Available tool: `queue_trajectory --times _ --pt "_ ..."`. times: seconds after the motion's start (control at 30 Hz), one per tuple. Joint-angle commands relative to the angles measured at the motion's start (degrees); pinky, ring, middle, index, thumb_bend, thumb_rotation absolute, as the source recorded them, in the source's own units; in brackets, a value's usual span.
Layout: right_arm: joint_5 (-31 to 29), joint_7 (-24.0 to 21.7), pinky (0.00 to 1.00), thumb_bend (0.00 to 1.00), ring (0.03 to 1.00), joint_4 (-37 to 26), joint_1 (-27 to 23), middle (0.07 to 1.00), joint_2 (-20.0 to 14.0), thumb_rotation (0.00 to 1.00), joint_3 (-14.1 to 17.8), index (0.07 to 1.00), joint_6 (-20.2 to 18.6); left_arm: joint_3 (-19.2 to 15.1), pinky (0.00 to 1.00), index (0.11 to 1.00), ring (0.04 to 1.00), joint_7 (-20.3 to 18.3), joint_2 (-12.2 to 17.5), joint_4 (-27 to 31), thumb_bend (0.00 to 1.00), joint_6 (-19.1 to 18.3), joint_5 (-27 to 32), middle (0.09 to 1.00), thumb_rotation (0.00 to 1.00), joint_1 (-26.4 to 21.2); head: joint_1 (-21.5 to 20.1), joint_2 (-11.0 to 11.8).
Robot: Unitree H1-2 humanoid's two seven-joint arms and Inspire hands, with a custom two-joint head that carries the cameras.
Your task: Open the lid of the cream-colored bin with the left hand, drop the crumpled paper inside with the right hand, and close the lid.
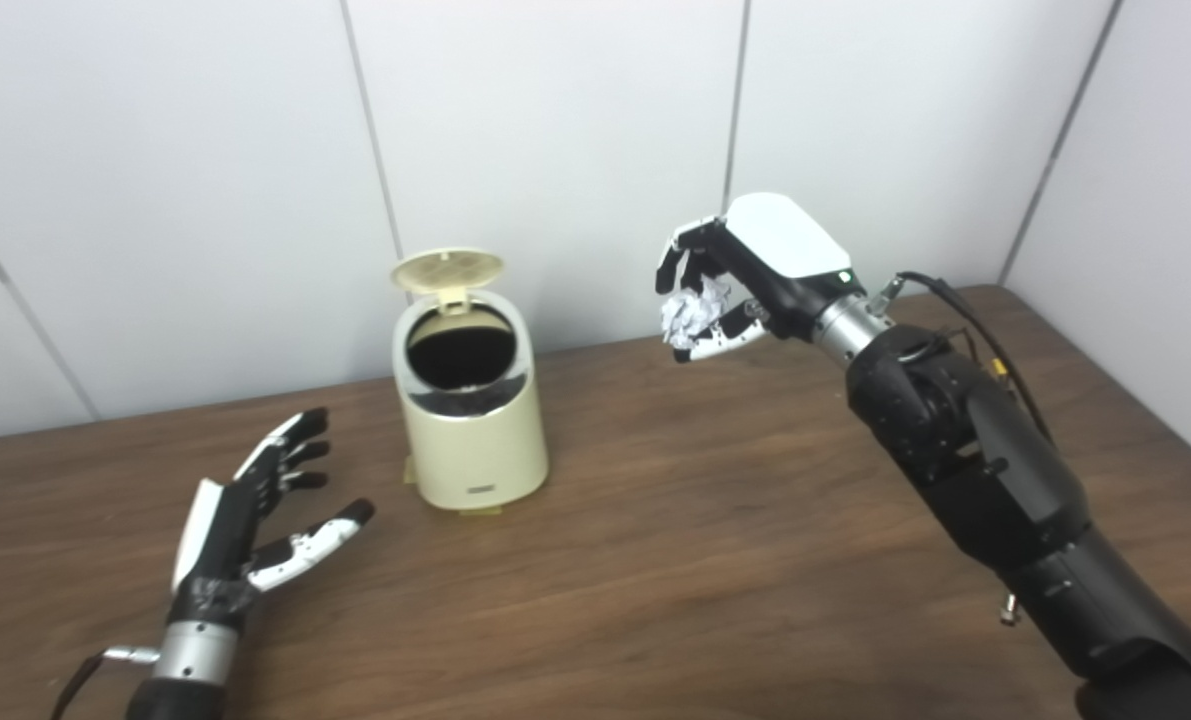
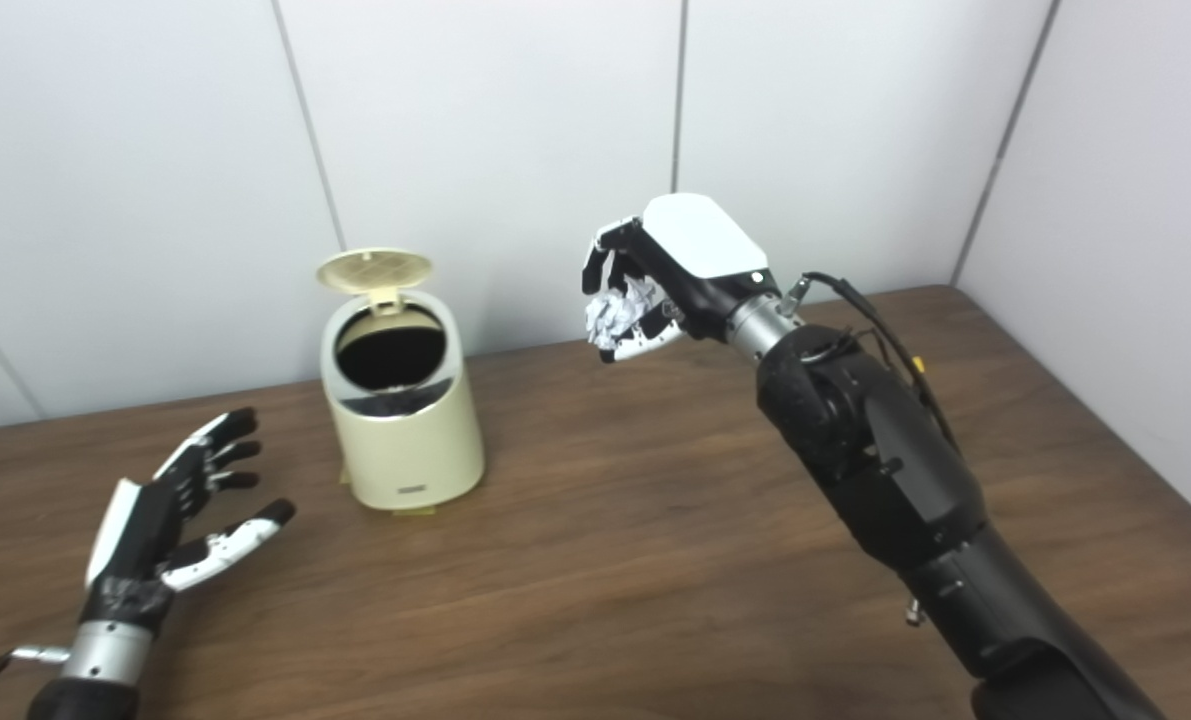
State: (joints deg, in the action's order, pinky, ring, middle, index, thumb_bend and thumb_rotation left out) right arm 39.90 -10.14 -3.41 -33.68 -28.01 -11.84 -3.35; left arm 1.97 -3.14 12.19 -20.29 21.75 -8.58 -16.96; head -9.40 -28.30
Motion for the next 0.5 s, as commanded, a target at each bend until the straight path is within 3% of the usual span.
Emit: queue_trajectory --times 0.0,0.1,0.23,0.33,0.47 --pt "-0.2 1.8 0.44 0.53 0.46 -0.99 -3.45 0.422 -0.24 0.0 0.54 0.51 3.04 1.07 0.74 0.914 0.828 1.28 -1.98 -2.37 0.73 1.96 -0.93 0.884 0.29 2.58 1.95 0.25" --pt "0.37 1.94 0.53 0.53 0.49 -0.98 -4.08 0.461 1.26 0.0 0.69 0.501 3.06 1.26 0.76 0.917 0.831 1.82 -2.7 -2.77 0.73 1.98 -1.04 0.884 0.29 2.57 4.49 0.58" --pt "-0.19 1.55 0.45 0.53 0.509 -0.62 -5.18 0.471 3.57 0.0 0.96 0.494 2.16 1.71 0.77 0.919 0.842 2.65 -3.47 -3.13 0.72 2.51 -1.81 0.887 0.28 2.53 6.86 1.1" --pt "-1.12 2.73 0.43 0.53 0.499 1.4 -5.98 0.468 4.41 0.0 0.94 0.497 4.4 2.1 0.79 0.923 0.855 2.95 -3.85 -3.18 0.72 2.93 -2.15 0.9 0.29 2.5 7.95 1.39" --pt "-0.92 2.64 0.43 0.53 0.513 1.79 -6.43 0.463 5.53 0.0 1.01 0.501 4.35 2.54 0.78 0.93 0.858 3.77 -4.08 -2.68 0.71 2.2 -3.01 0.904 0.29 2.64 8.35 1.44"
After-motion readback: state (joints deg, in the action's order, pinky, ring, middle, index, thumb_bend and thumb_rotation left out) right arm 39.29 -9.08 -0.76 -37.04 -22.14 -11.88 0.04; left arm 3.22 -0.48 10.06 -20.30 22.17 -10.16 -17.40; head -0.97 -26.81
